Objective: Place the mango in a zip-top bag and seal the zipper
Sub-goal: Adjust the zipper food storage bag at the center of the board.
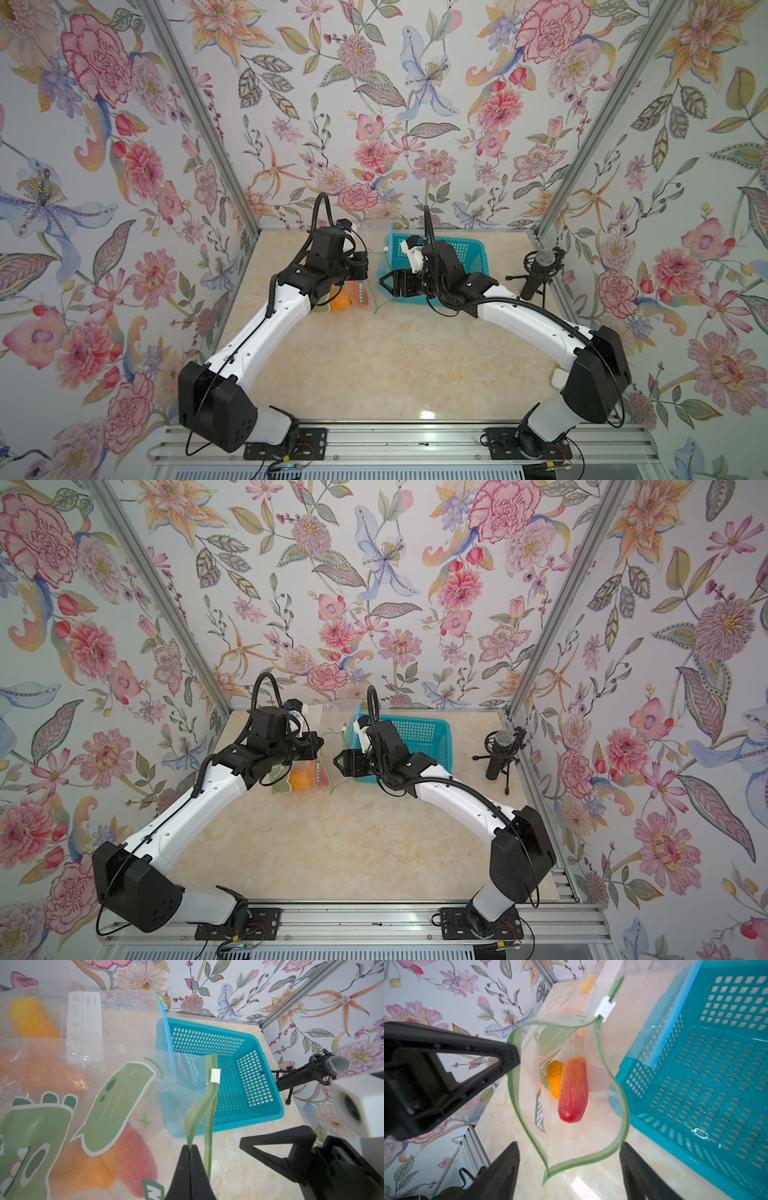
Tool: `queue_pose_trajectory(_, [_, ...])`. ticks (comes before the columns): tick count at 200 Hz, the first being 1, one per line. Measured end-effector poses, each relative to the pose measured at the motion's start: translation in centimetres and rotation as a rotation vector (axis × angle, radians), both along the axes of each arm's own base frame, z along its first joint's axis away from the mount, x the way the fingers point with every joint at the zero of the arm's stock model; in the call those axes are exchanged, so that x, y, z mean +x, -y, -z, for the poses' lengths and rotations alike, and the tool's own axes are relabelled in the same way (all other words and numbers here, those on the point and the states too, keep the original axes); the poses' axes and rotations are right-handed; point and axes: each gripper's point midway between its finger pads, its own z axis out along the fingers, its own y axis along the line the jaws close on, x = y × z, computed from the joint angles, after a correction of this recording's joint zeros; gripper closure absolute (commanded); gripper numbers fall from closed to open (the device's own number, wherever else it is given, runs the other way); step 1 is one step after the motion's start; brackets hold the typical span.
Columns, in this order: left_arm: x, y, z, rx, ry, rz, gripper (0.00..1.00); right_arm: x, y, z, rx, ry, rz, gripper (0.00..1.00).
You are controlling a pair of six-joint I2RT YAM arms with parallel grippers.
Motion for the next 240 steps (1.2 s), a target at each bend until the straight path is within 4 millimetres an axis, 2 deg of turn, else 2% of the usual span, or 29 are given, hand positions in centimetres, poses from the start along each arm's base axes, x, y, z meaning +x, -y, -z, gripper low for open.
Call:
queue_pose_trajectory(14, [0.0, 0.0, 0.0, -0.003, 0.0, -0.002, 1.0, -1.6, 0.6, -0.7, 0.034, 0.006, 0.013, 0.22])
queue_pose_trajectory(29, [0.1, 0.0, -0.2, -0.005, 0.004, -0.003, 1.0, -3.2, 0.0, -0.5, 0.074, -0.009, 0.004, 0.22])
queue_pose_trajectory(64, [0.3, 0.1, -0.9, -0.022, 0.019, -0.008, 1.0, -5.7, -3.0, 3.2, 0.084, -0.094, -0.038, 0.21])
queue_pose_trajectory(82, [0.6, 0.3, -1.4, -0.032, 0.032, -0.01, 1.0, -5.8, -3.6, 4.9, 0.077, -0.126, -0.029, 0.22])
queue_pose_trajectory(98, [0.7, 0.3, -1.6, -0.039, 0.04, -0.012, 1.0, -5.1, -3.9, 6.1, 0.074, -0.137, -0.002, 0.23])
queue_pose_trajectory(129, [0.7, 0.3, -1.7, -0.045, 0.036, -0.017, 1.0, -3.4, -4.9, 7.1, 0.084, -0.117, 0.041, 0.27])
queue_pose_trajectory(145, [0.8, 0.4, -1.8, -0.052, 0.037, -0.02, 1.0, -2.3, -5.5, 7.3, 0.075, -0.098, 0.06, 0.35])
queue_pose_trajectory(157, [0.8, 0.4, -1.8, -0.055, 0.037, -0.021, 1.0, -1.4, -5.9, 7.1, 0.069, -0.074, 0.076, 0.48])
queue_pose_trajectory(165, [0.8, 0.4, -1.8, -0.057, 0.035, -0.023, 1.0, -0.8, -6.0, 6.9, 0.067, -0.055, 0.086, 0.53])
queue_pose_trajectory(215, [0.9, 0.4, -1.9, -0.067, 0.037, -0.028, 1.0, 1.9, -4.7, 5.6, 0.039, 0.049, 0.142, 0.99])
queue_pose_trajectory(234, [0.9, 0.4, -2.0, -0.068, 0.037, -0.029, 1.0, 2.2, -4.3, 5.3, 0.005, 0.098, 0.119, 1.0])
queue_pose_trajectory(240, [0.9, 0.4, -2.0, -0.068, 0.038, -0.03, 0.93, 2.1, -4.2, 5.1, -0.01, 0.116, 0.105, 1.0])
